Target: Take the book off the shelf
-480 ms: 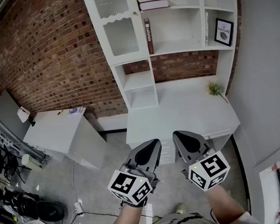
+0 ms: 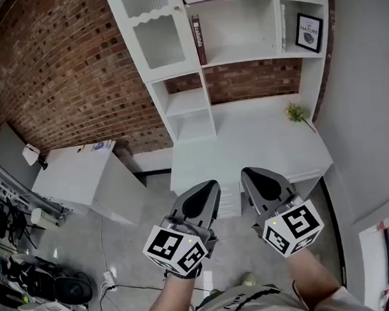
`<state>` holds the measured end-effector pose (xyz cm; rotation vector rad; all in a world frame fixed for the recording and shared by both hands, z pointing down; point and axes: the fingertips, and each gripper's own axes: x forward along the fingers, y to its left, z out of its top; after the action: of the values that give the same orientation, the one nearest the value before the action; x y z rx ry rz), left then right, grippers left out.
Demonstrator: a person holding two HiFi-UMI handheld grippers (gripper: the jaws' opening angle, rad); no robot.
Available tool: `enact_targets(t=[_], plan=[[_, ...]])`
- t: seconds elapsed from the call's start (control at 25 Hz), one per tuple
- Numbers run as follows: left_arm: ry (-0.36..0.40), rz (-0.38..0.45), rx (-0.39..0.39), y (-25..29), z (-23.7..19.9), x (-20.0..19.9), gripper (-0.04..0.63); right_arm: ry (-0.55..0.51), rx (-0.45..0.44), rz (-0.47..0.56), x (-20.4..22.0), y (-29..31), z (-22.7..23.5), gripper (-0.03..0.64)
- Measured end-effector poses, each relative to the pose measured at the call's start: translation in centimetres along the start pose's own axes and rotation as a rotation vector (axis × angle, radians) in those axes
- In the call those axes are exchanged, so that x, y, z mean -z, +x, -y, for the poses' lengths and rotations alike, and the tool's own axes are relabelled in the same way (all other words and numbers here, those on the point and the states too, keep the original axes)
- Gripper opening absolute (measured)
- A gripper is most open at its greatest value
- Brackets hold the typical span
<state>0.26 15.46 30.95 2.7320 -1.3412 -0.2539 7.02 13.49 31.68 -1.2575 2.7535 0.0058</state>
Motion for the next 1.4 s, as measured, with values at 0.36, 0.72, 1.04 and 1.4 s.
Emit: enact_targets(t=[0.36, 0.72, 1.04, 1.4], plan=[[0.001, -0.016, -0.021, 1.7, -0.2, 2.4, 0.011, 0.028, -0.008, 0.0, 2.3, -0.2, 2.4, 0.017], [0.003, -0.01, 0.011, 5.5, -2.5, 0.8, 0.011, -0.006, 0.043, 0.022, 0.4, 3.5, 4.8, 0.018], [0.01, 0.016, 0.072, 11.1, -8.4, 0.3, 0.011, -0.034, 0.093, 0.031, 0.8, 10.5, 8.7, 0.018], [0.0, 0.015, 0.142, 18.2, -18.8, -0.9, 0.011, -0.033, 0.144, 0.01, 2.1, 22.5, 12.8, 0.018]])
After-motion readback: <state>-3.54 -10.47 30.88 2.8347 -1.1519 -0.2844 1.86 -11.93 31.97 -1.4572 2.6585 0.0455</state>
